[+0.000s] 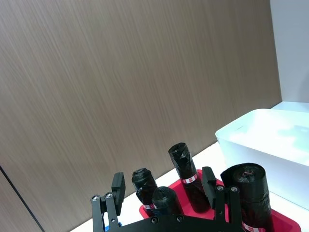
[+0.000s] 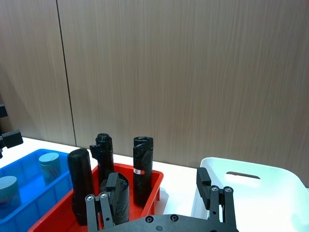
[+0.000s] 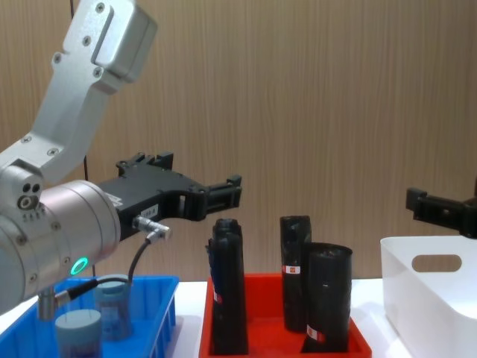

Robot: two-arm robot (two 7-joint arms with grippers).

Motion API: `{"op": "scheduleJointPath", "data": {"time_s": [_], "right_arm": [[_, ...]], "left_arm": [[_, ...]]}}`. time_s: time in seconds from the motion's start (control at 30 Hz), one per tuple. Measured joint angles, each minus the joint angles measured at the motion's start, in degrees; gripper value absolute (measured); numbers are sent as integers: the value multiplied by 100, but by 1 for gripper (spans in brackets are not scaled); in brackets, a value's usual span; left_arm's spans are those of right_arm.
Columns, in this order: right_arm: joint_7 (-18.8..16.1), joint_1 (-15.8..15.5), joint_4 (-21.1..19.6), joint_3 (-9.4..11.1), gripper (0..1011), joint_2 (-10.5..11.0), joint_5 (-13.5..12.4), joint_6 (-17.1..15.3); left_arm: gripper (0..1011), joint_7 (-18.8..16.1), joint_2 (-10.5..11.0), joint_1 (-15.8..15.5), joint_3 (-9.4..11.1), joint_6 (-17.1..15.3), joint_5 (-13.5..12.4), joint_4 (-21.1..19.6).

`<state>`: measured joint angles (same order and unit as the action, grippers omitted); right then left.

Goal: Pick the cotton swabs from the blue box and place them into the white box.

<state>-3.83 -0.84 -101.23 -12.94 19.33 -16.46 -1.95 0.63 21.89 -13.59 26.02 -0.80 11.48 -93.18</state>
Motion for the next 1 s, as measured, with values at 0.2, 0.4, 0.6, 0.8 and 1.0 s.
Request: {"op": "scheduleJointPath", "data": {"time_s": [0.2,0.4,0.6,0.8,1.0], "right_arm": [[0,0,0,0,1002,0,0,0],[0,0,0,0,1002,0,0,0],[0,0,0,0,1002,0,0,0],[0,0,0,0,1002,0,0,0],[0,0,0,0,1002,0,0,0]], "left_arm": [[1004,0,0,0,0,0,0,0],[1004,0,0,0,0,0,0,0],[1004,0,0,0,0,0,0,0],[1004,0,0,0,0,0,0,0],[1004,9,9,0,-23,-18,43,21]]}}
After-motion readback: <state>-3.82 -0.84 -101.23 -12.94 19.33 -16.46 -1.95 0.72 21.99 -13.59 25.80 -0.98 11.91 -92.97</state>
